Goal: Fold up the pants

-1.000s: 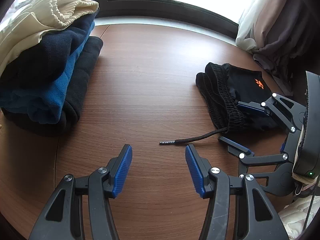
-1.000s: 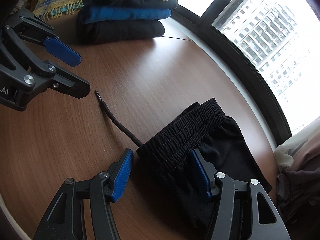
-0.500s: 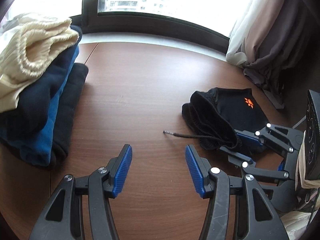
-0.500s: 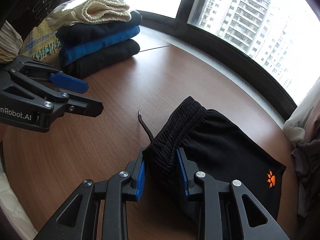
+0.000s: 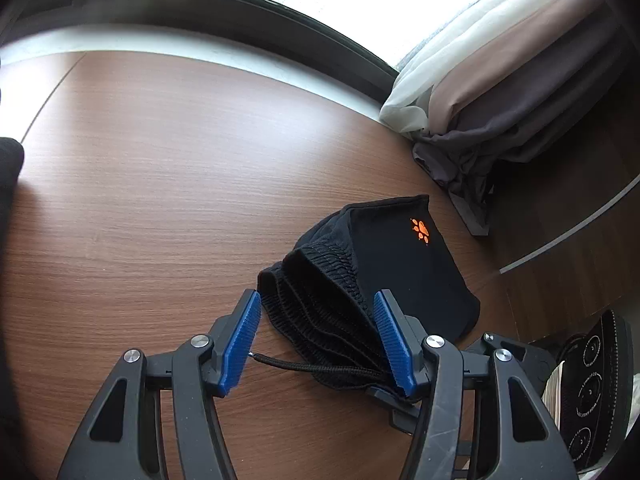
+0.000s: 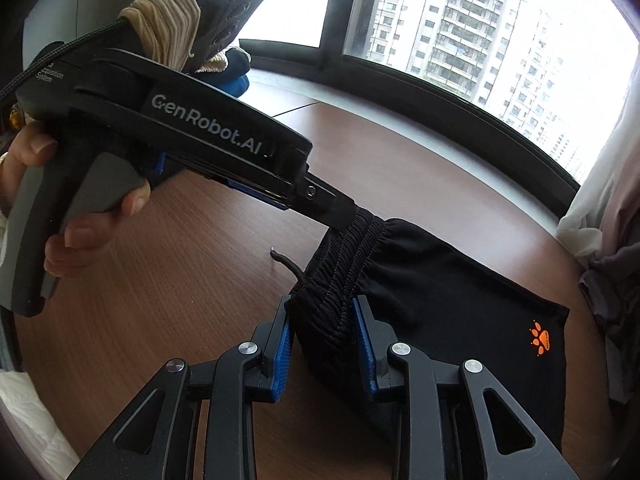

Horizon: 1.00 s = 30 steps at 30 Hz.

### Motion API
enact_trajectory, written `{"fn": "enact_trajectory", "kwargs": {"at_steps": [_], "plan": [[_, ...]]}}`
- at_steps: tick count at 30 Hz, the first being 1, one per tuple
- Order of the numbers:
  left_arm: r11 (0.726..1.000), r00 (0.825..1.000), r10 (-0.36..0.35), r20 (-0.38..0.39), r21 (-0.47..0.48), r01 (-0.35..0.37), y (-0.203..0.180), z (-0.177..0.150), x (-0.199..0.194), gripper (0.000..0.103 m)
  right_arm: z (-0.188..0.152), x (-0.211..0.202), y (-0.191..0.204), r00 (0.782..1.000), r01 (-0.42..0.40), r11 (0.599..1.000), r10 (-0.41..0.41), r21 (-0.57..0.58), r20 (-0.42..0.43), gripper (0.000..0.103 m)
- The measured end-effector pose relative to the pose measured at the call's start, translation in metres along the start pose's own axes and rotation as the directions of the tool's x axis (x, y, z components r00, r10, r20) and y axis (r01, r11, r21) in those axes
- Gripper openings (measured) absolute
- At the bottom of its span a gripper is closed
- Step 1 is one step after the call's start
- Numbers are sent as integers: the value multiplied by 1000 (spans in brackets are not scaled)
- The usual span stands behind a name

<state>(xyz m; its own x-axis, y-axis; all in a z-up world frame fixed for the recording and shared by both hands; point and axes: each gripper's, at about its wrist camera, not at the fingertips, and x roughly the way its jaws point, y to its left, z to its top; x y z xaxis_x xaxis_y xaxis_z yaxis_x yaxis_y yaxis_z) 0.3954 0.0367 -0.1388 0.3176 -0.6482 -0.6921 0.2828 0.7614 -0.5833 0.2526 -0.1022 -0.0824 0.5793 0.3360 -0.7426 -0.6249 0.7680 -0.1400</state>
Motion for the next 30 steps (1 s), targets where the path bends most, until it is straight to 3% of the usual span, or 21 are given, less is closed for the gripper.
{"fn": "enact_trajectory", "kwargs": {"at_steps": [5,9,17,19,26,30], "plan": [[996,999,-30,37,-83,33,10,8,-2,57,0,6,-4,1000,-10,1000,11,24,-9,30],[999,1000,-9,-15,-53,8,10,12,15,56,-1,11,-4,999,-28,999,29,38,-18,30],[997,998,-20,-68,-79,15,23,14,39,44,-3,16,-5,998,-52,997,54,54,-29,30],[995,996,-39,-84,-92,31,26,13,41,35,-3,19,-4,998,-51,997,53,52,-30,30],[989,990,-96,-104,-121,83,34,19,53,35,-3,28,-3,997,-65,997,67,51,-44,30],[987,989,-105,-103,-131,91,37,20,56,18,-5,33,-6,997,-56,997,59,53,-42,30]]}}
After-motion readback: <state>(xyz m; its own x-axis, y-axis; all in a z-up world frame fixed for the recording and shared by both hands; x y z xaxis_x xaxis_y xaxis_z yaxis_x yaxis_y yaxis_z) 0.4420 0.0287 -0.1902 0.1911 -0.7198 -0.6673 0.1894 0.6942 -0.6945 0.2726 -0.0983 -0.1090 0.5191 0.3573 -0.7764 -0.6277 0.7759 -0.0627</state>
